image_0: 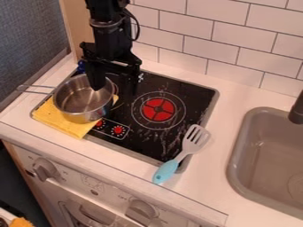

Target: Get the blue object and place it at the left side of the spatula

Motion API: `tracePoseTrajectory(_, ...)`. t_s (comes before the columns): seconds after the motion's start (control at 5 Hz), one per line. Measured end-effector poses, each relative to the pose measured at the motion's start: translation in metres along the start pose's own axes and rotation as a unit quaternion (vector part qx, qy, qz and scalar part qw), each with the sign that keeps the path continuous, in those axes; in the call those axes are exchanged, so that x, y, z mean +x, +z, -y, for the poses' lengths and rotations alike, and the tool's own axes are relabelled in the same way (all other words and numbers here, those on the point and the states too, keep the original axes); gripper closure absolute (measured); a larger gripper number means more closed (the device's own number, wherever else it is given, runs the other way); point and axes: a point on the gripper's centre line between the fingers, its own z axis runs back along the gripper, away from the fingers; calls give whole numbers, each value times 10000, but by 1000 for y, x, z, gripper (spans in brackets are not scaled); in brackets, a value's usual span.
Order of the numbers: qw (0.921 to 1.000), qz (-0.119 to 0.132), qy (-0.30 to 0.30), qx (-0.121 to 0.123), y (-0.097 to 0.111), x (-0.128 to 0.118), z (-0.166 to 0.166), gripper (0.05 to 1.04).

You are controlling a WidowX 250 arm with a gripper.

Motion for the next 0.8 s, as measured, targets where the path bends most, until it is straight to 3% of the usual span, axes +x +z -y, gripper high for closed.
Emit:
tracePoseTrajectory(0.2, 9999, -146, 34, -46, -9, -1, 0, 84)
tracePoseTrajectory(0.4, 9997, -20, 254, 50, -11, 19, -23, 84)
tracePoseTrajectory(0.6, 9960, 366, 717, 398, 0, 47, -70, 84)
tracePoseTrajectory(0.8, 9908, 530, 1124, 538, 3, 55, -100, 84)
